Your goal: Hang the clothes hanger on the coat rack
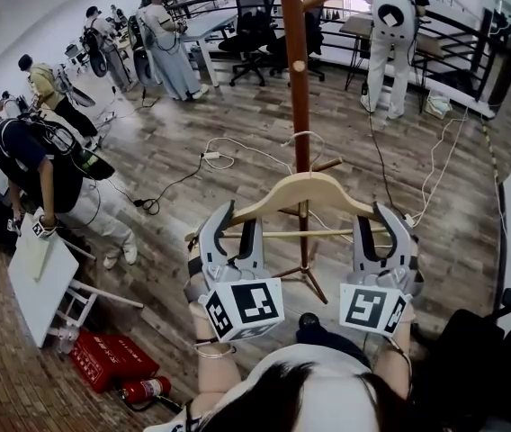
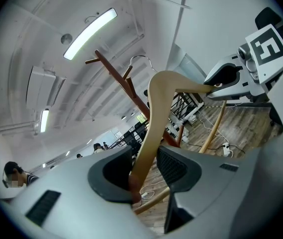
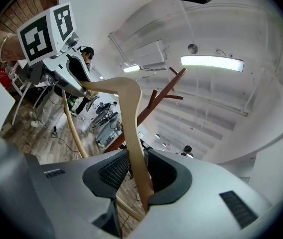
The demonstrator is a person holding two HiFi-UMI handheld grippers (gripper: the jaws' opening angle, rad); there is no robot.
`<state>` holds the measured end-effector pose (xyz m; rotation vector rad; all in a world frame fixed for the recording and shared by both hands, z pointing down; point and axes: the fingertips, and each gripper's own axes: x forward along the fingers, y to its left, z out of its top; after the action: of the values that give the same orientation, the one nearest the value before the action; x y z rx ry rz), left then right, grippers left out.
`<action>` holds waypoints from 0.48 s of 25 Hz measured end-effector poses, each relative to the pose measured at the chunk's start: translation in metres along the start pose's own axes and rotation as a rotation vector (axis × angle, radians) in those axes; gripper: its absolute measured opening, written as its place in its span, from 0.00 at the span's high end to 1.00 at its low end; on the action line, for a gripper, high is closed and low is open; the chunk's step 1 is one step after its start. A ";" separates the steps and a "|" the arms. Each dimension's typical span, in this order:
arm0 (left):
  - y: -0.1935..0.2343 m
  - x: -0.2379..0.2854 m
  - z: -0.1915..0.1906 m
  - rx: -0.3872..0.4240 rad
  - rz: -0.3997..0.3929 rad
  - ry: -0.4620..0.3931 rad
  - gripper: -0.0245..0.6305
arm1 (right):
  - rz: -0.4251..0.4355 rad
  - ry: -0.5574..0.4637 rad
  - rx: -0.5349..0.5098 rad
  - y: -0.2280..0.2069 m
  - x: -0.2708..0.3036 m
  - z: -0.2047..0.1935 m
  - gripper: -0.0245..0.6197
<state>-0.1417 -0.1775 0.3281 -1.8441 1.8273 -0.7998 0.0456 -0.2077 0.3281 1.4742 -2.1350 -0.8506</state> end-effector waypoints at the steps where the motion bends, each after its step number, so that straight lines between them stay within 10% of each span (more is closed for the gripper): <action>1: 0.001 0.002 0.001 0.001 0.001 0.000 0.73 | 0.003 -0.001 0.001 0.000 0.003 0.000 0.75; 12: 0.009 0.028 0.011 0.001 0.013 0.002 0.73 | -0.004 -0.019 0.003 -0.017 0.030 0.002 0.75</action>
<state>-0.1423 -0.2071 0.3168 -1.8291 1.8385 -0.7984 0.0449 -0.2397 0.3146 1.4785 -2.1479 -0.8666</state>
